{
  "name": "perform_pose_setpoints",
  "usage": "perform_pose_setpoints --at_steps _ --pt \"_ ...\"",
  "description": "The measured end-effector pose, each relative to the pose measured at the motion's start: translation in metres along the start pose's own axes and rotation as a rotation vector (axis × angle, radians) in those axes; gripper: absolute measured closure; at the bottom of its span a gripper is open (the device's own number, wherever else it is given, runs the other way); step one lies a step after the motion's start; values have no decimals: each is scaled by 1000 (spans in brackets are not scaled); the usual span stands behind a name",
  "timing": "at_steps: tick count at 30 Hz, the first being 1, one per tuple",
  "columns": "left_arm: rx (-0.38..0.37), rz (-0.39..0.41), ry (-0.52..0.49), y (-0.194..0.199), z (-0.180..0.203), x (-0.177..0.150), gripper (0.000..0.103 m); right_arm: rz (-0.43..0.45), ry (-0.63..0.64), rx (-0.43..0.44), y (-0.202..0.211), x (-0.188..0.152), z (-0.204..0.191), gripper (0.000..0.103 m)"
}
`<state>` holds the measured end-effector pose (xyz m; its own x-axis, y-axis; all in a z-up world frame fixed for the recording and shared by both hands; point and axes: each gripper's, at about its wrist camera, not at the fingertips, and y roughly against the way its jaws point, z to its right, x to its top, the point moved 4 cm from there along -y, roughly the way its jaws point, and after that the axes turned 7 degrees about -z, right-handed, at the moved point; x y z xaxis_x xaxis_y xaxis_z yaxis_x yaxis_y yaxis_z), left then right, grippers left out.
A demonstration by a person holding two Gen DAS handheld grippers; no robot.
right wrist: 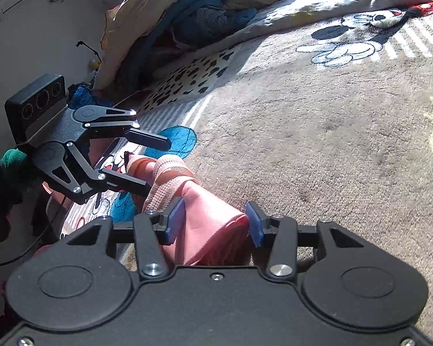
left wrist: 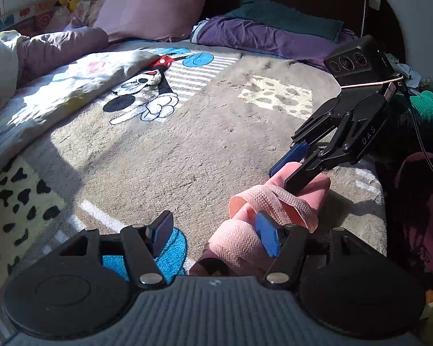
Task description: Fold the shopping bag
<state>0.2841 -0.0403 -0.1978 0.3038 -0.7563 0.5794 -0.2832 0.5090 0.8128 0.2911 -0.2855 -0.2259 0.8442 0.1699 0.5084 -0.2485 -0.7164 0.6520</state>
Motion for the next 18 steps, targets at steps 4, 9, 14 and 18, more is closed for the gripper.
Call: perform_pose_setpoints --at_steps 4,9,14,18 --pt "145 56 -196 18 30 0 40 -25 -51 24 -4 6 12 60" --pt "308 -41 -486 -6 63 -10 40 -63 -102 54 -7 11 19 60" --pt "321 -94 -462 -39 55 0 40 -72 -111 53 -8 13 19 61" --pt "257 -117 -429 -48 44 6 44 -49 -42 -19 -3 14 8 60"
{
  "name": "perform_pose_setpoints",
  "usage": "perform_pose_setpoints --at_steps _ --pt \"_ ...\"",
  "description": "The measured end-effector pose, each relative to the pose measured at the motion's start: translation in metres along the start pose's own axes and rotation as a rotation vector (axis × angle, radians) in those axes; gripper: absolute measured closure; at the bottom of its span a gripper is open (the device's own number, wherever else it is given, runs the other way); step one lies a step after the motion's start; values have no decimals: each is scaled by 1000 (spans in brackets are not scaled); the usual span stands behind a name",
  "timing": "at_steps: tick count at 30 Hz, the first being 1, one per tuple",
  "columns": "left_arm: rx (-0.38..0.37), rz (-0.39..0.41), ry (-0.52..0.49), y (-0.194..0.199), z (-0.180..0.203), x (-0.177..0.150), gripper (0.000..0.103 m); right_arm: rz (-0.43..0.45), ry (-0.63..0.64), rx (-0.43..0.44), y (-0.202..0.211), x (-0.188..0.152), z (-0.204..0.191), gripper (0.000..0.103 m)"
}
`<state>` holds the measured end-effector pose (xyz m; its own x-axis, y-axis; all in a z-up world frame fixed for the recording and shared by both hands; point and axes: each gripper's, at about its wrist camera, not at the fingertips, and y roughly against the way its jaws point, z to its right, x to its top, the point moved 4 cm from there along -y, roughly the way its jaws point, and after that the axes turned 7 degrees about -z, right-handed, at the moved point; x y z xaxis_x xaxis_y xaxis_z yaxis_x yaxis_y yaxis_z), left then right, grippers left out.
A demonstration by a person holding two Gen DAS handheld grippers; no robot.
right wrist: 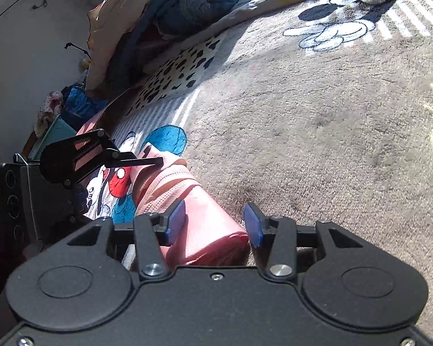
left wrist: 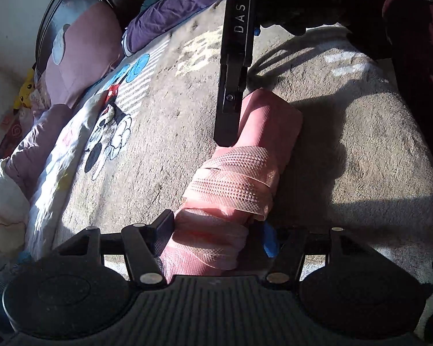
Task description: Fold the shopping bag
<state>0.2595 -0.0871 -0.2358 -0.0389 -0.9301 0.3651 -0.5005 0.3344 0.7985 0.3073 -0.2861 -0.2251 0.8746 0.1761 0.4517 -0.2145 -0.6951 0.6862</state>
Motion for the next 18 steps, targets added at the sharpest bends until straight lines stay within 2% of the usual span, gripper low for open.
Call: perform_pose_setpoints --at_steps 1,2,6,7,9,10,14,18 --pt "-12 2 0 -1 -1 -1 45 18 48 -40 4 1 -7 52" --pt "-24 3 -1 -2 -3 -1 45 39 98 -72 9 1 -13 50" --pt "-72 10 -2 -6 -9 -4 45 173 406 -70 38 -11 -48 49" --pt "-84 11 -2 -7 -10 -5 45 152 498 -75 37 -17 -57 49" --pt "-98 16 -5 -7 -12 -6 45 49 663 -140 21 -27 -66 48" --pt "-102 18 -7 -7 -12 -6 45 27 724 -164 17 -29 -68 47" --pt "-116 18 -7 -4 -13 -5 45 -36 785 -164 6 -16 -67 47" --pt "-129 18 -7 -2 -13 -4 45 -154 806 -155 -2 -3 -66 47"
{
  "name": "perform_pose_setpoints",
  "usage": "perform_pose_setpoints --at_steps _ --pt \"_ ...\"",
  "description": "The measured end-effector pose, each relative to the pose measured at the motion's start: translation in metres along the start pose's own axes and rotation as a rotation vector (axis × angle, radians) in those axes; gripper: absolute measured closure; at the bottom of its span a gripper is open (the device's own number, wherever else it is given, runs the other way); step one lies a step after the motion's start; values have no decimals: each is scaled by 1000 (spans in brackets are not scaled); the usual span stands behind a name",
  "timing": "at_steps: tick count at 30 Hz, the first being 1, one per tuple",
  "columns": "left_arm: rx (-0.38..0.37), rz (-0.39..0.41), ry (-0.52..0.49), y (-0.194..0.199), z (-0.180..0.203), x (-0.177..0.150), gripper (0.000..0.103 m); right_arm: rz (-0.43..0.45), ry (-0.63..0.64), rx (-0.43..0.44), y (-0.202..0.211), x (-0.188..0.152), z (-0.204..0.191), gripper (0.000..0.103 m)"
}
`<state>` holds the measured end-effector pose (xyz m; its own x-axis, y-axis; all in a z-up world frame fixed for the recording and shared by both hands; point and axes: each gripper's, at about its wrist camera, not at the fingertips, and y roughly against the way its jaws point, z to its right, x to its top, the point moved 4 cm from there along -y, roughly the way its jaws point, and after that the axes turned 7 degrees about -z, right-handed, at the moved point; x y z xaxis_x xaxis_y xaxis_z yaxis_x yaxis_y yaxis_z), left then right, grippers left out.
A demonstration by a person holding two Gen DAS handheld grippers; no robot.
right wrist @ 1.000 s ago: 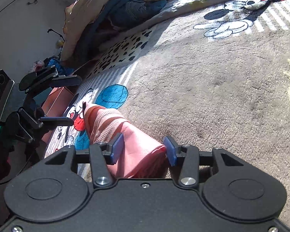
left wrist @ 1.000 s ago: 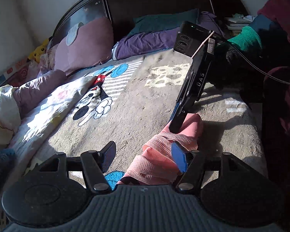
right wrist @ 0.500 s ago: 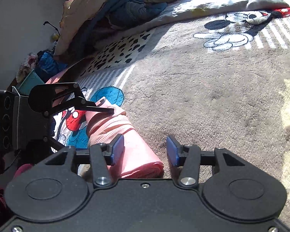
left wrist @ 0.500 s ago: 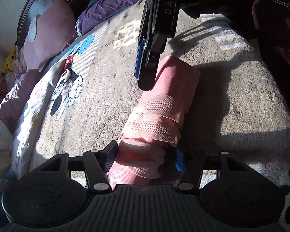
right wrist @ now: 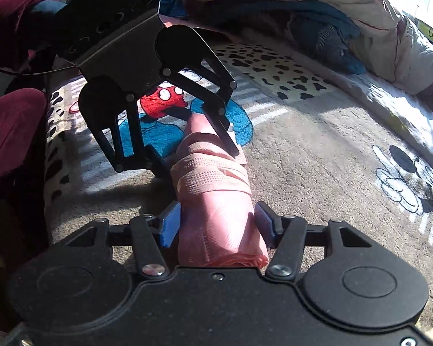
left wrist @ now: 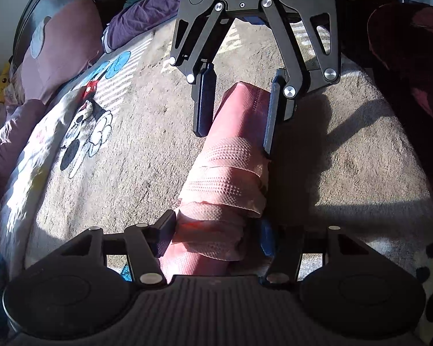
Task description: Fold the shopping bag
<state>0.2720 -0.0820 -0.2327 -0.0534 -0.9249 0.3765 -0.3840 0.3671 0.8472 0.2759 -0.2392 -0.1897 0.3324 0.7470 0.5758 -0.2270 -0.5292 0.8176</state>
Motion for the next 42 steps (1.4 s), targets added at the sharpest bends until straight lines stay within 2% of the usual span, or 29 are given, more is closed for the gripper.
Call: perform_pose_setpoints --at_steps 5,11,13,16,19,21,25,28,32,34,35,36,42 --pt "-17 -2 2 1 -1 0 46 -102 102 -29 -21 11 -11 44" --pt "-30 6 35 3 -4 0 44 -182 60 -32 -40 13 -9 46" --pt "-22 10 41 7 -4 1 38 -165 28 -30 -38 9 -8 48" --pt "-24 34 61 27 -2 -4 37 -124 -24 -25 -30 2 -8 51" --pt "-34 78 138 48 -3 -14 37 -83 -77 -19 -23 -5 -8 51" --pt "-5 94 177 56 -3 -22 37 -64 -96 -23 -19 -8 -9 51" --pt "67 81 98 57 2 -22 37 -88 -37 -63 -21 -6 -19 51" --pt "62 91 19 57 3 -12 37 -113 5 -77 -22 -3 -24 51" --pt "51 -6 -92 28 4 -3 37 -120 40 -93 -22 -3 -30 51" --pt "-14 -52 -64 12 1 0 39 -114 59 -110 -22 -5 -34 51" --pt "-34 -67 -32 8 -2 1 43 -112 69 -119 -22 -6 -36 51" --pt "-38 -76 -23 7 -5 4 51 -109 74 -126 -21 -6 -37 51" --pt "-29 -144 -104 -1 0 10 54 -62 108 -183 -15 -10 -47 44"
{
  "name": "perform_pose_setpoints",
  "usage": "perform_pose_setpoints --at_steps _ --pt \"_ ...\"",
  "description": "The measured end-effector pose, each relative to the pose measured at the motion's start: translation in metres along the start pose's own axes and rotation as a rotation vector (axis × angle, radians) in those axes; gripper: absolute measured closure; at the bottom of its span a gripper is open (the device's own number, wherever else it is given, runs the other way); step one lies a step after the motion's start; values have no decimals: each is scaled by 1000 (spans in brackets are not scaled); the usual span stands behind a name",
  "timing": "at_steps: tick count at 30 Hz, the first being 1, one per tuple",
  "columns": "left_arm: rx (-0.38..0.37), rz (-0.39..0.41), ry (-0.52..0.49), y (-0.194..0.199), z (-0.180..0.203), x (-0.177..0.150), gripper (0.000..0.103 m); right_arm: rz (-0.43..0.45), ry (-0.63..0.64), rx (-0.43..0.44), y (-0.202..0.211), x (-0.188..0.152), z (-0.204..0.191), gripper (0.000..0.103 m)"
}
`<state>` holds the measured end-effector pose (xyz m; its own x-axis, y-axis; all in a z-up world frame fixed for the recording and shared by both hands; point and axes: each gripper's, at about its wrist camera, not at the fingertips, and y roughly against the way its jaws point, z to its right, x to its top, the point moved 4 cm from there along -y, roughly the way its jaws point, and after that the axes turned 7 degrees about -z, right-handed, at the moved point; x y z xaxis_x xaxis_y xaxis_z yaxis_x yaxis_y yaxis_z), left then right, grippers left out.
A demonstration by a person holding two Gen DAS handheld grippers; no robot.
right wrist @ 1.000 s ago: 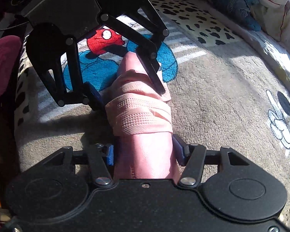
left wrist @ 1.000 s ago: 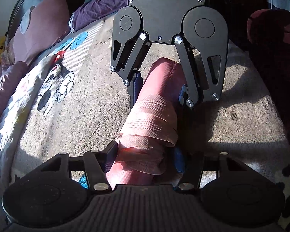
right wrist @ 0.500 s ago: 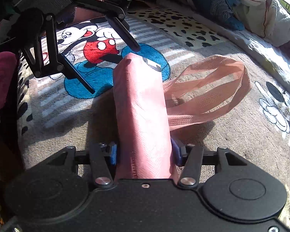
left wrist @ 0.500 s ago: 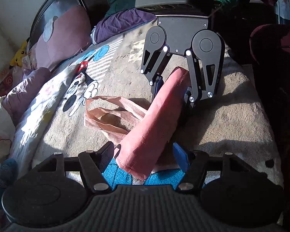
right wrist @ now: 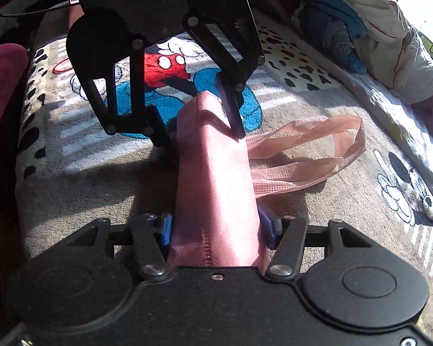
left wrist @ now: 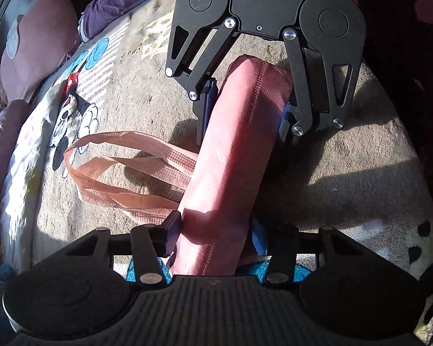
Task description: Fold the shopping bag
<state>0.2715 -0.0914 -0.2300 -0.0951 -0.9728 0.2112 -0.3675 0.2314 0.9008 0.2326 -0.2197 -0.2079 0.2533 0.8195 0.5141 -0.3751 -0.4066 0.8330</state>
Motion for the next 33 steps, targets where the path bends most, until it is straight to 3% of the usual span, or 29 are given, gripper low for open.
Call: perform_pose_setpoints --at_steps 3,4,5,6,9,12,18,22,24,25,27,28,29,33 --pt "6 -2 0 -2 1 0 54 4 -4 -50 0 0 -6 38" --pt "10 0 2 -3 1 -1 54 1 -42 -66 -1 -1 -4 28" --pt "13 1 5 -3 2 -1 54 -8 -101 -101 -3 -2 -1 6" --pt "17 2 6 -3 2 -1 54 -14 -168 -113 -5 -4 4 0" --pt "28 4 6 -2 3 -1 54 -6 -336 -54 -9 -13 17 0" --pt "34 6 10 -1 4 -2 54 31 -347 -52 -8 -17 16 0" --pt "55 10 5 0 7 -1 54 2 -240 -112 5 -10 2 0" --pt "69 12 2 1 9 -1 54 36 -169 -68 29 -10 -13 1" --pt "79 10 -3 2 11 -1 54 71 -183 -37 45 -6 -12 5" --pt "84 10 -3 2 12 0 54 80 -211 -19 50 -1 -7 14" --pt "95 10 -15 3 14 0 55 54 -239 -31 49 10 3 39" --pt "100 10 -22 3 15 0 55 29 -230 -32 45 15 6 56" --pt "103 10 -24 4 16 0 55 8 -218 -32 40 19 7 61" --pt "117 14 -28 4 19 -1 55 -60 -171 4 19 32 9 59"
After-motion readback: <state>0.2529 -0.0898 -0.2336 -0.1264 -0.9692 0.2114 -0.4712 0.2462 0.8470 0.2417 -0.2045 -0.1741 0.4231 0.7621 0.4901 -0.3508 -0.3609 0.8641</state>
